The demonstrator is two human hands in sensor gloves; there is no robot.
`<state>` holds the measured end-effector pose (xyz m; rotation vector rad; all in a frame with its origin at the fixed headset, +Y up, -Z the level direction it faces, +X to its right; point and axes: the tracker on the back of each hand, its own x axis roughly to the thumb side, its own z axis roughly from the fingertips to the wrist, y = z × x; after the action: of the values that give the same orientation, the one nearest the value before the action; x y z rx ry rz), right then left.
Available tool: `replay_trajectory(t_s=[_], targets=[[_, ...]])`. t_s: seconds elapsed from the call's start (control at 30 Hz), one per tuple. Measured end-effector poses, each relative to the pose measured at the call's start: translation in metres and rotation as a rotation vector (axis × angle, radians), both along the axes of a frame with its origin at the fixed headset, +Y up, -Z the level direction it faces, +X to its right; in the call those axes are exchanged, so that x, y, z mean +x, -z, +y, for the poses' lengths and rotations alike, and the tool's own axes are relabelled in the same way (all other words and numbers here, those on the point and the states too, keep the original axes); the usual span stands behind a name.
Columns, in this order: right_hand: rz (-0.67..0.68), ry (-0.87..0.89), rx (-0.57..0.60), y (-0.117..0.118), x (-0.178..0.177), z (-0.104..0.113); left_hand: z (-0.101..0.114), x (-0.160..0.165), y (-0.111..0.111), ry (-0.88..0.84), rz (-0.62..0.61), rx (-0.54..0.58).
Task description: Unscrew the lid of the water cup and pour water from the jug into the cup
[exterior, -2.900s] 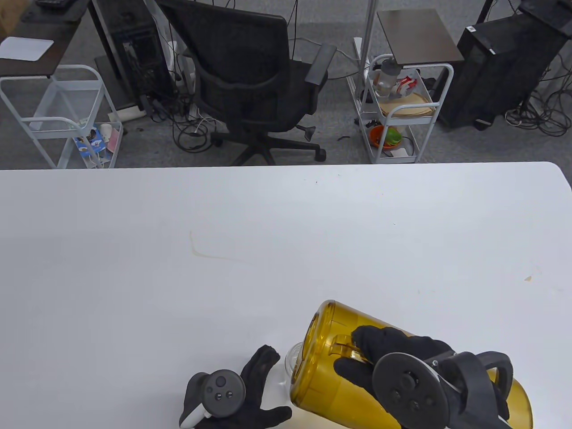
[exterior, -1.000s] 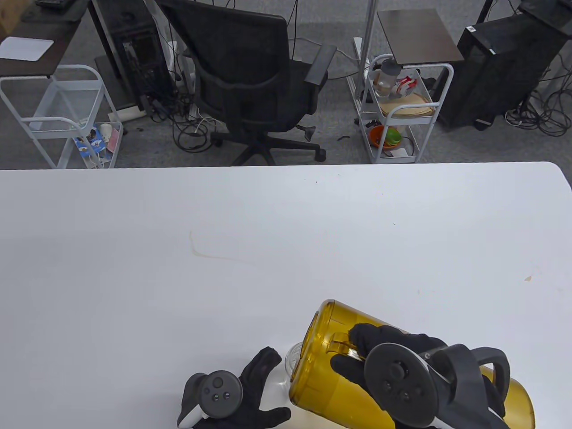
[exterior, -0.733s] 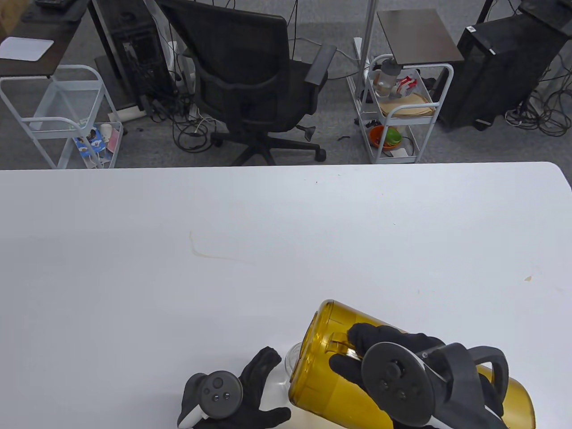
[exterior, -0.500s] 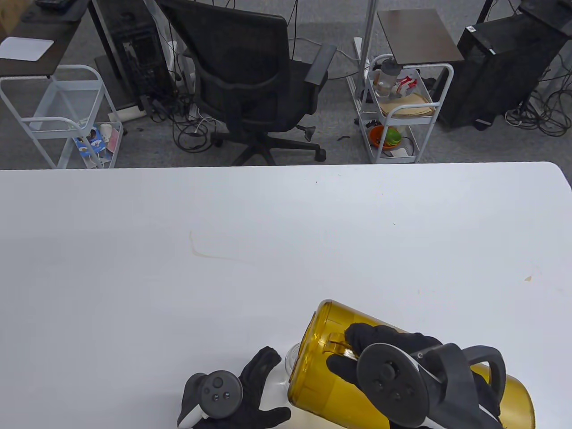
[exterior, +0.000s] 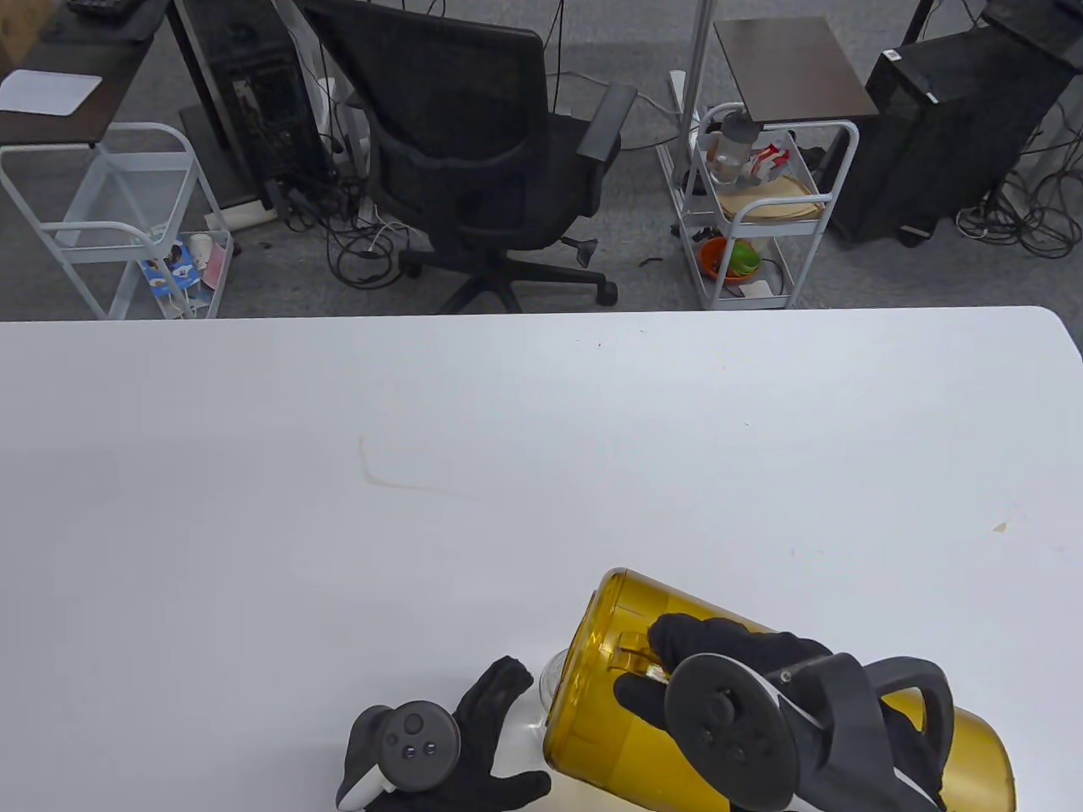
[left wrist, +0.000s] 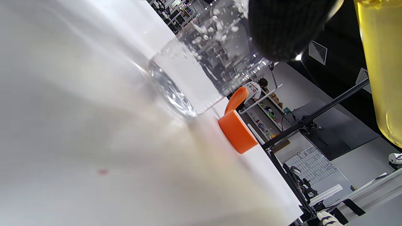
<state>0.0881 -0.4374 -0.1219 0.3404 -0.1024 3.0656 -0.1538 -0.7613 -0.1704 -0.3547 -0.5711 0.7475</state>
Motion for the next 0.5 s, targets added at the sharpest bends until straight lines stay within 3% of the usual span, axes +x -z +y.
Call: replay_trajectory(t_s=[0.5], targets=[[0.002,-0.008,0.001,0.0002,-0.0035,0.0009,0.0000,0.0001,0.0000,0.002,0.002,0.005]])
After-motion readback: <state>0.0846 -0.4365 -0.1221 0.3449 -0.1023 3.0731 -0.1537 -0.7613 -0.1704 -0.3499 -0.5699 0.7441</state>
